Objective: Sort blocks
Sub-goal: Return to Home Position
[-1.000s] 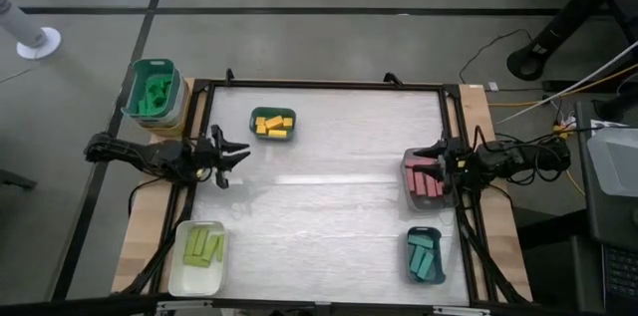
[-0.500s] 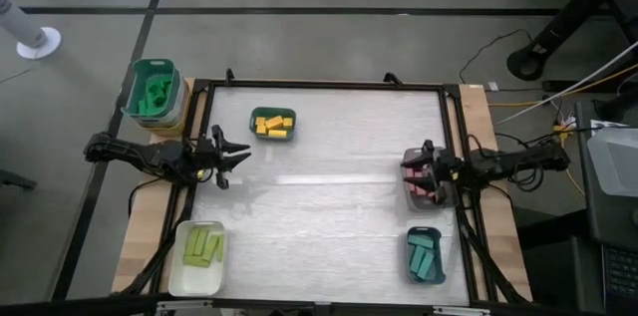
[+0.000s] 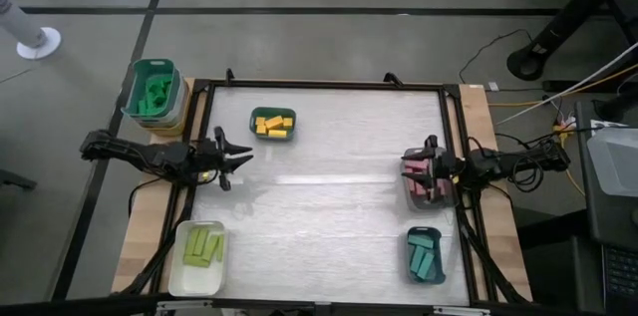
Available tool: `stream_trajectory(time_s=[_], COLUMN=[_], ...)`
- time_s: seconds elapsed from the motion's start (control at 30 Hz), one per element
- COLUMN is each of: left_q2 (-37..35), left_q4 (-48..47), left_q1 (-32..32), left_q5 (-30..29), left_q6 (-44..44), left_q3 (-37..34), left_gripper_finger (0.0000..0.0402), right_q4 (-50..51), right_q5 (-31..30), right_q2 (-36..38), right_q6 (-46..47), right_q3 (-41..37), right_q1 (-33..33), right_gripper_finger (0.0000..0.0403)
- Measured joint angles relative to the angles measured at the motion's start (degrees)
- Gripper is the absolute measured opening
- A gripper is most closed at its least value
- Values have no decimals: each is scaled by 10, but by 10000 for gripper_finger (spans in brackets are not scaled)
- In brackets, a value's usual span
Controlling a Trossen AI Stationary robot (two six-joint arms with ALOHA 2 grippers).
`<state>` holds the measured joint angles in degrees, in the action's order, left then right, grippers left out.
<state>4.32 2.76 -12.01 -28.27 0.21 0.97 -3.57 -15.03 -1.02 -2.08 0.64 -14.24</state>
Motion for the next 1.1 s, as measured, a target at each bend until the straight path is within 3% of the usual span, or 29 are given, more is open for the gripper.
stream_trajectory(time_s=[0.13, 0.3, 1.1], left_q2=[19, 34, 33], left_q4=[0, 0, 0], left_q1=[0, 0, 0], left_q5=[0, 0, 0], left_q6=[-30, -77, -62], left_q3=[0, 0, 0], left_gripper_finger=[86, 86, 86], right_q4=[0, 1, 3], right_q5=[-1, -1, 11], right_q2=[0, 0, 0], right_q6=[-55, -53, -23], right_q3=[-1, -1, -2], right_q1=[0, 0, 0], right_gripper_finger=[209, 209, 209])
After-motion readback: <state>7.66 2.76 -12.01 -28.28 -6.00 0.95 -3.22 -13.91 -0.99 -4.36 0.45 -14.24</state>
